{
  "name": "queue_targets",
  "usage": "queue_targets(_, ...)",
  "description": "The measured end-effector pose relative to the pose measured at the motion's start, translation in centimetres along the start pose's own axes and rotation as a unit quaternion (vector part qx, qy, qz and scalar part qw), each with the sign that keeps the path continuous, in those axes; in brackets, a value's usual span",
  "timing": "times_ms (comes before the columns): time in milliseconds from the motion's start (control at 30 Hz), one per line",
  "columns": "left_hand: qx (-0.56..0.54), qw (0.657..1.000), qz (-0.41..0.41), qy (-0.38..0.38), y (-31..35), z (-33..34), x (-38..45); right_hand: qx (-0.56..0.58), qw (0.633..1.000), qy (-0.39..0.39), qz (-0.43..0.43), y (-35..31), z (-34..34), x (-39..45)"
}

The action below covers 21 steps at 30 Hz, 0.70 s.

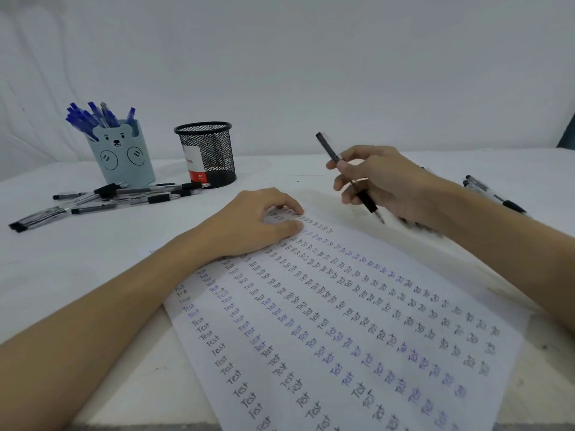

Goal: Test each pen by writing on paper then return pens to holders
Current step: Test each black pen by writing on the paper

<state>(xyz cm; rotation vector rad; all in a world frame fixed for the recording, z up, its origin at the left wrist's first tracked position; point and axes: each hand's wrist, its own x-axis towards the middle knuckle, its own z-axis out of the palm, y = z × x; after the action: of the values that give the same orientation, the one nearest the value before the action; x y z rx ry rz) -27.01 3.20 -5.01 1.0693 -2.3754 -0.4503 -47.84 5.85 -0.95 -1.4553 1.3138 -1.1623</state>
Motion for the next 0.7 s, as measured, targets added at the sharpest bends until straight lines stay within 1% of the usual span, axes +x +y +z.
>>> queue_targets(100,0.011,1.0,0.001,0.006,0.2,0.0,-0.1,-0.003,1.0,0.018,0.001,-0.1,-0.2,0.2)
queue_targets(267,0.058,0.998,0.012,0.014,0.4,0.1,0.0,-0.044,0.996,0.07,-0.021,-0.6,-0.9,0.2)
queue_targets(400,0.067,0.998,0.005,0.007,0.5,0.2,0.0,-0.037,0.999,0.035,0.006,-0.9,-1.4,0.3)
queue_targets(533,0.055,0.998,0.007,0.01,0.7,0.1,-0.2,-0.082,0.996,0.038,-0.018,-0.5,-1.3,0.2)
queue_targets(600,0.038,0.999,-0.009,-0.009,1.1,0.0,-0.4,-0.087,0.995,0.054,-0.017,-0.4,-1.4,0.4)
queue_targets(700,0.053,0.996,-0.02,-0.069,1.7,0.4,-0.4,-0.12,0.99,0.078,-0.009,-0.6,-2.1,0.6)
